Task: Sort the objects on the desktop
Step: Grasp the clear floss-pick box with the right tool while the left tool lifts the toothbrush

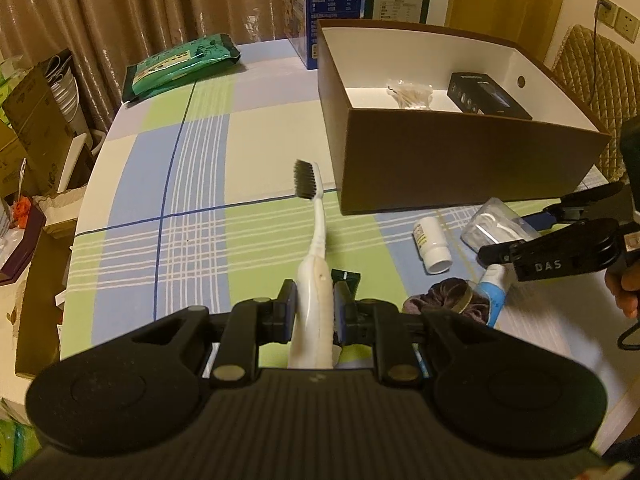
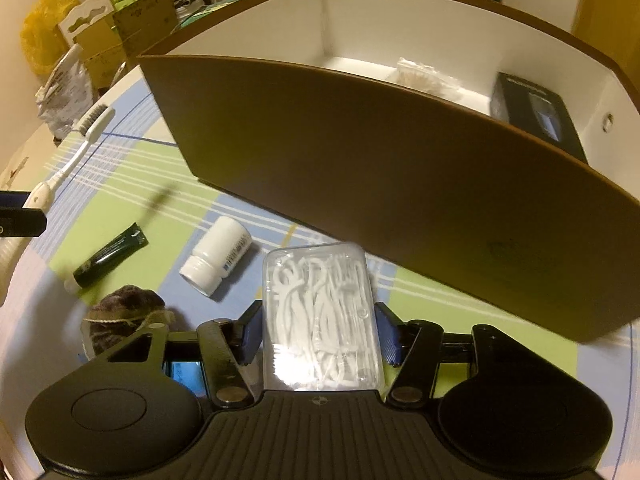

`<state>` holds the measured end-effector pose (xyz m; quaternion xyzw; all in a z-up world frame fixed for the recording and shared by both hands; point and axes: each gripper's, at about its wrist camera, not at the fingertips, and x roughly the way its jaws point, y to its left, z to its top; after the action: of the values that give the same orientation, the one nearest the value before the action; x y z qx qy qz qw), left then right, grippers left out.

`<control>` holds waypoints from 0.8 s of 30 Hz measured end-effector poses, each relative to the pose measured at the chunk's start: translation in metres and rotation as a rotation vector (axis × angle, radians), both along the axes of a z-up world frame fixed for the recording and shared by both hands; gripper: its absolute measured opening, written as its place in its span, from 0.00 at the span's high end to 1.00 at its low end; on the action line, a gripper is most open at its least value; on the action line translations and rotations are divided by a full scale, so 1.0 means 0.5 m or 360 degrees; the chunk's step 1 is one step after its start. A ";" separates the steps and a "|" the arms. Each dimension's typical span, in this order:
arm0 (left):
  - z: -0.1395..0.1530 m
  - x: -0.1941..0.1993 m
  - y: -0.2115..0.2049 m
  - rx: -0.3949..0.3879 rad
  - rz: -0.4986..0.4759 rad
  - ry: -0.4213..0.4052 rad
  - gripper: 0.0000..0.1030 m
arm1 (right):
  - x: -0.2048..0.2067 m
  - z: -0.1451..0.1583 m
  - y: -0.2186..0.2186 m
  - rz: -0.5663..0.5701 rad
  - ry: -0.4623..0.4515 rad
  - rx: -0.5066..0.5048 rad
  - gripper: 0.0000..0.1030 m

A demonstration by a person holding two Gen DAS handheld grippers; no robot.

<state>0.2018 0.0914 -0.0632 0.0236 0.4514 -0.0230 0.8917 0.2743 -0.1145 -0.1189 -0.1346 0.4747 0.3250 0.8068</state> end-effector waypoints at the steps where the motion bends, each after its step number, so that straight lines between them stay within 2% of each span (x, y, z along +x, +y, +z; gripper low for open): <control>1: 0.001 -0.001 -0.001 -0.0002 -0.0004 -0.0001 0.85 | 0.000 0.003 -0.008 -0.0016 0.0007 0.0009 0.48; 13: 0.040 -0.010 -0.016 -0.0039 -0.0035 -0.0072 0.85 | -0.031 0.082 -0.100 -0.0153 0.0028 0.0112 0.48; 24: 0.104 0.015 -0.054 -0.0135 -0.0097 -0.0165 0.85 | -0.044 0.183 -0.127 -0.0192 -0.0054 0.0226 0.48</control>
<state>0.2094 0.0646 -0.0111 0.0005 0.4024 -0.0680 0.9130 0.2521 -0.1781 -0.0275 -0.0535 0.4440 0.3063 0.8403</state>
